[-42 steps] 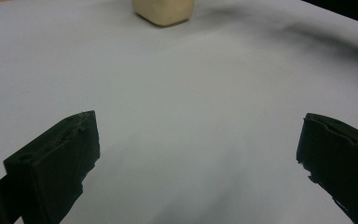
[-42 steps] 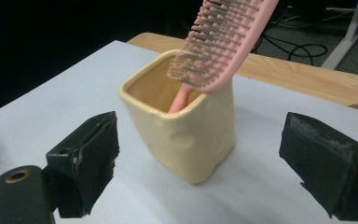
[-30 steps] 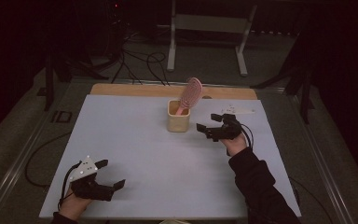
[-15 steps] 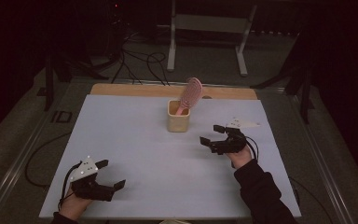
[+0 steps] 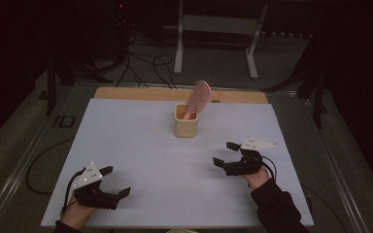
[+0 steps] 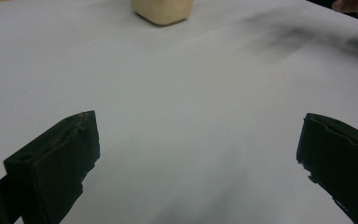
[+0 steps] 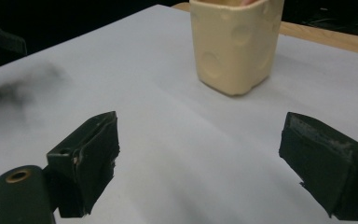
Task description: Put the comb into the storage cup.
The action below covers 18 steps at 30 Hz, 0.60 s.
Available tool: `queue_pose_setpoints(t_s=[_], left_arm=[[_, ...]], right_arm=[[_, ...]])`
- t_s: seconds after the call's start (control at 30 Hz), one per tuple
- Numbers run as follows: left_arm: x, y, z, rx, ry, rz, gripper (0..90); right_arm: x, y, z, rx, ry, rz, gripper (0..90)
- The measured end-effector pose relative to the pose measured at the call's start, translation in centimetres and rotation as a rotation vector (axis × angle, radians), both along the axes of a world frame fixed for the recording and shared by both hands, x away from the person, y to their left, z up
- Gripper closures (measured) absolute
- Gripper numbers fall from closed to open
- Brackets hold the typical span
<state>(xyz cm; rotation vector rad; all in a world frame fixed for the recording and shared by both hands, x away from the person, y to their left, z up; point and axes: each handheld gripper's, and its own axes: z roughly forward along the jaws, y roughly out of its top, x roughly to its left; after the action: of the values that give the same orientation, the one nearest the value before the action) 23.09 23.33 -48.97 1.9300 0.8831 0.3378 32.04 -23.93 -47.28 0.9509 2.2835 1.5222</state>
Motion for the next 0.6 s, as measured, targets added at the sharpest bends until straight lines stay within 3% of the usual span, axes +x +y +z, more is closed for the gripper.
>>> queue_pose_setpoints(t_s=[0.4,0.6], left_arm=[[0.0,0.0,-0.1,0.003,0.001,0.0,0.2],[0.1,0.1,-0.1,0.004,0.001,0.003,0.2]], right_arm=[[-1.6,-1.7,-1.0,-0.004,0.0,-0.023,11.7],[-2.2,-2.6,-1.6,-0.029,0.008,-0.034,11.1]])
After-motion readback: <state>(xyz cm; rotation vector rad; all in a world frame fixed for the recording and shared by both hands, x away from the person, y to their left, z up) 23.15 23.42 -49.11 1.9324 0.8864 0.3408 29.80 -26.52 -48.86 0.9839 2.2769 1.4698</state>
